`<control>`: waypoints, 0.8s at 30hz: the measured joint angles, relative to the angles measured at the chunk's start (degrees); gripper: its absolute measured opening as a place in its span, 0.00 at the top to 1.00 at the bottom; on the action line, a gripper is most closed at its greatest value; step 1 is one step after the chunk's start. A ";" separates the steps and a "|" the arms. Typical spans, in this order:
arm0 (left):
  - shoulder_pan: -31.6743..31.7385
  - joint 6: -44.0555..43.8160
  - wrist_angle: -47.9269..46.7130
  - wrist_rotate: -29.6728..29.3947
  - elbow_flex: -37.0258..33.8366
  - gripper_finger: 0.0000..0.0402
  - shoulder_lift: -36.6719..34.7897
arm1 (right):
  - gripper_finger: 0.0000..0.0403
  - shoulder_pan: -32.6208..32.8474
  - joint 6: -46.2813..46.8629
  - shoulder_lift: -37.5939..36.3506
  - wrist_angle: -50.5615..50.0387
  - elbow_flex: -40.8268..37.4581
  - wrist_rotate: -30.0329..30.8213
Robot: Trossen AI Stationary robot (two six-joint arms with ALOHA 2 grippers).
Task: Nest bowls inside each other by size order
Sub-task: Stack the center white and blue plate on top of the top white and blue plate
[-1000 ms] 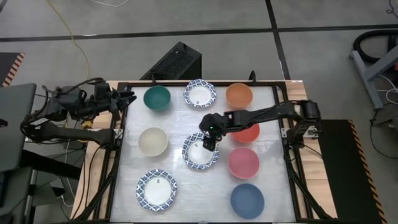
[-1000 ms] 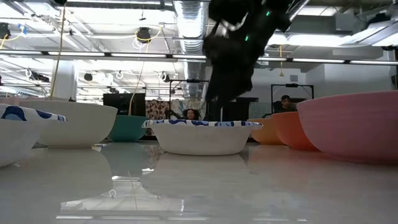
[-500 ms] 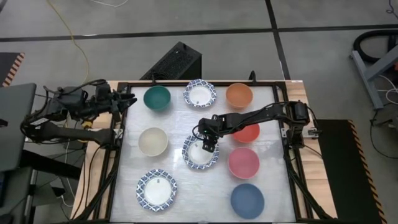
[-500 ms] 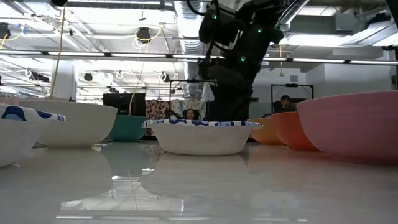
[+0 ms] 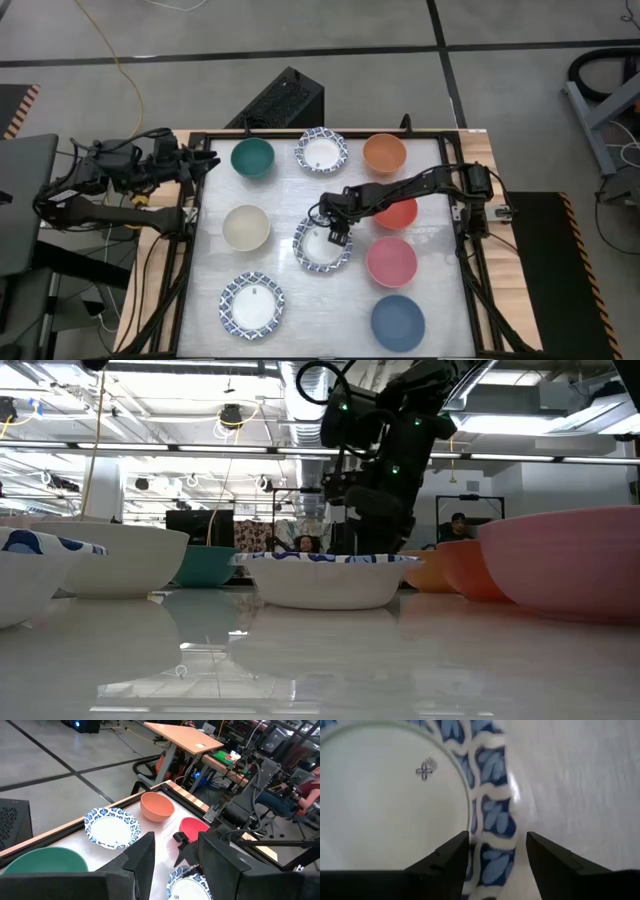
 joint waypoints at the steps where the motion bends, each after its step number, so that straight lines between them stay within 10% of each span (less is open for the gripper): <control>1: 0.00 0.00 -0.28 -0.03 0.00 0.66 0.00 | 0.49 -0.04 0.01 0.37 0.47 0.01 -0.11; 14: 0.00 0.01 -0.71 -0.48 -0.01 0.66 0.00 | 0.96 -0.10 4.36 0.39 -0.58 0.11 -4.64; 24: 0.01 -0.06 -2.53 -0.74 -0.02 0.66 0.00 | 0.98 -2.30 13.31 -3.35 -0.32 0.17 -10.90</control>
